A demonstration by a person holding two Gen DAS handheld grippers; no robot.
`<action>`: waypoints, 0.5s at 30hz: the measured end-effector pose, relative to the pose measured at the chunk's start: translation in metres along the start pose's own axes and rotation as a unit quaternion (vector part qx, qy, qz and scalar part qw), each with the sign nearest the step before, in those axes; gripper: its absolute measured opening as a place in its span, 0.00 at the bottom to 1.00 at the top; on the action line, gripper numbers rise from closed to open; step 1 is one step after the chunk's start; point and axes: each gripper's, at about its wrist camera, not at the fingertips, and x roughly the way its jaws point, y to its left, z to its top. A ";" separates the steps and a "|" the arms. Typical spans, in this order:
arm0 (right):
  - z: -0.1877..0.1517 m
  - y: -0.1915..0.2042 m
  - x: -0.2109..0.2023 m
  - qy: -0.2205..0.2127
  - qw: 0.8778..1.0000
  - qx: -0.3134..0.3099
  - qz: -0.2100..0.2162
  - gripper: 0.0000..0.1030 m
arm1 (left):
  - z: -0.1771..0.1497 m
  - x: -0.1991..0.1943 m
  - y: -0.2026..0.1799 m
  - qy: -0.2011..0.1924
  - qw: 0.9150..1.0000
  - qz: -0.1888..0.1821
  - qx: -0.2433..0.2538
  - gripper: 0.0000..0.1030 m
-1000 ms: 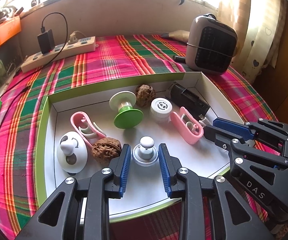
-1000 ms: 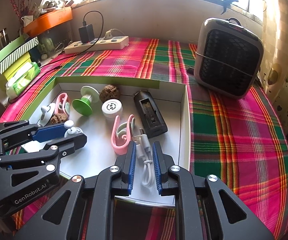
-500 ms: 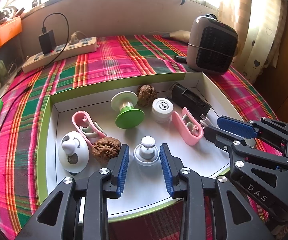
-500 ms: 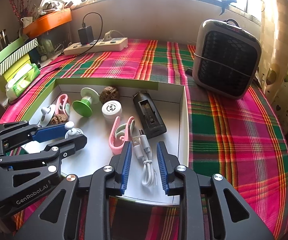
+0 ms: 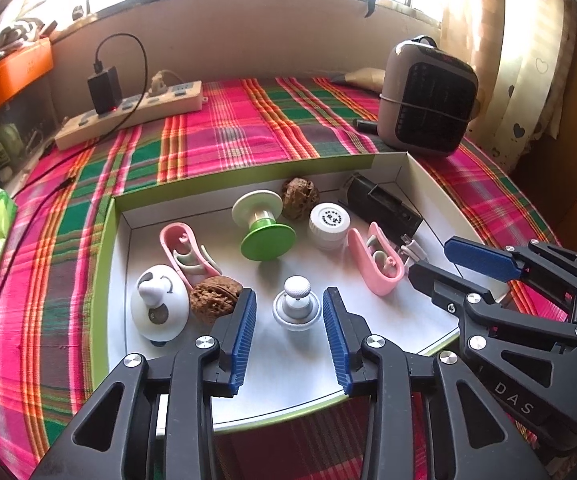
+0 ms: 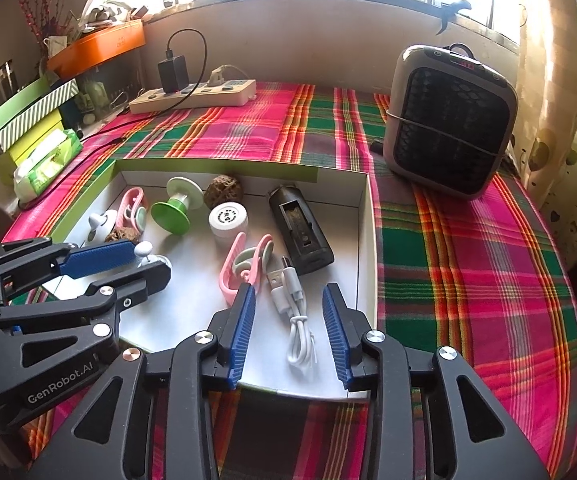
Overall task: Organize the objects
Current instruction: 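Open right gripper releasing the cable while left gripper releases the knob object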
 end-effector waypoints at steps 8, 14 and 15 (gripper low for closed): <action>-0.003 0.003 -0.011 -0.010 1.000 0.003 -0.002 0.40 | -0.005 -0.013 0.002 -0.008 1.000 0.006 -0.012 0.32; -0.008 0.005 -0.020 -0.017 1.000 0.011 0.003 0.40 | -0.014 -0.025 0.000 -0.015 1.000 0.015 -0.017 0.32; -0.010 0.006 -0.023 -0.018 1.000 0.010 0.003 0.40 | -0.015 -0.026 0.000 -0.016 1.000 0.017 -0.016 0.32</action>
